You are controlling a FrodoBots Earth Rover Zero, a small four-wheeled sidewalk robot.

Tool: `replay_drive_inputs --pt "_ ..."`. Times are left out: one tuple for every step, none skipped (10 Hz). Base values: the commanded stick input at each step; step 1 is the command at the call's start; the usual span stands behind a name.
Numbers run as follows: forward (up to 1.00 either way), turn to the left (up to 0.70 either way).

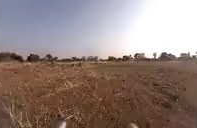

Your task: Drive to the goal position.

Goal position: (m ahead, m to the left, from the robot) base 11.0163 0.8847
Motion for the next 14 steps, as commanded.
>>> replay_drive_inputs --pt "0.7 0.0" --pt "0.7 0.0" --pt "0.7 0.0" --pt "0.7 0.0" --pt "0.7 0.0" --pt "0.7 0.0" --pt "0.7 0.0" --pt "0.7 0.0" --pt "0.7 0.0" --pt "0.7 0.0" --pt "0.7 0.0" --pt "0.7 0.0" --pt "0.7 0.0" --pt "0.7 -0.17"
